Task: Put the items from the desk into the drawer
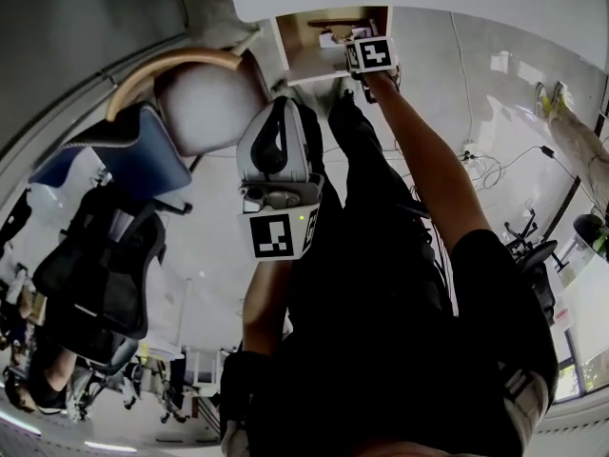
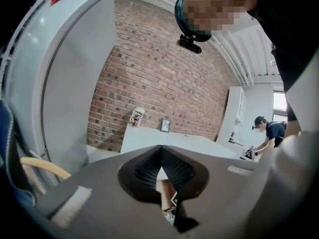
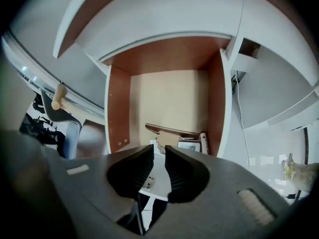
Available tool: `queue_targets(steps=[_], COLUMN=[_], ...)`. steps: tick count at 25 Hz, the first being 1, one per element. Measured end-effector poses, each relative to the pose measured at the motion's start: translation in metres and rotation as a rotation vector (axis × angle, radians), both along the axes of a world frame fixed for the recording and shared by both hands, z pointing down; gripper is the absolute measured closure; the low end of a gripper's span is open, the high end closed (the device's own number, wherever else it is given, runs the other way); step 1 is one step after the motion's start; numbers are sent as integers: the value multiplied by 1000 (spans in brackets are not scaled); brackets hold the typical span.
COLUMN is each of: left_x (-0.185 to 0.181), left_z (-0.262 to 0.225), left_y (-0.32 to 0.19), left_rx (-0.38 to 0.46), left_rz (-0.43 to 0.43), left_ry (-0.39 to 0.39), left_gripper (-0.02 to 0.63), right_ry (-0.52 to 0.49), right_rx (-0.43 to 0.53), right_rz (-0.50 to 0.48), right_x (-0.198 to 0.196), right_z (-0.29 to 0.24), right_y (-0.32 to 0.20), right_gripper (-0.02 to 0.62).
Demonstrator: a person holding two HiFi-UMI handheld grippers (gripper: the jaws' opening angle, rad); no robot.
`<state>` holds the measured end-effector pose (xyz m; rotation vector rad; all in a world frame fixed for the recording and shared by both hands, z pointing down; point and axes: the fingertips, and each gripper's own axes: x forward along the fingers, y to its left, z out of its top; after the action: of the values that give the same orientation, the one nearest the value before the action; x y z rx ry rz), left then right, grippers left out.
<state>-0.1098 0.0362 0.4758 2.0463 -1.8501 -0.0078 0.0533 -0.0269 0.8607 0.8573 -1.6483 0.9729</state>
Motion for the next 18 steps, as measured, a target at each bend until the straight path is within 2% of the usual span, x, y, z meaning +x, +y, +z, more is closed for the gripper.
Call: queue_targets(steps=[4,12,18], left_x=[6,18,18], left_z=[-20,-78,-120], left_y=[11,16,13], left_rx=[30,100,163], left_rz=[0,22,42], left_ry=[-8,-18,-32], left_gripper=[594,594,594], right_ry=[-45,-201,-314], right_rx=[76,218,365], right_rz=[2,36,27], right_x=[10,13,6], right_z=[-42,-152,-246], right_y=[1,-10,-20], right_gripper=[591,592,592])
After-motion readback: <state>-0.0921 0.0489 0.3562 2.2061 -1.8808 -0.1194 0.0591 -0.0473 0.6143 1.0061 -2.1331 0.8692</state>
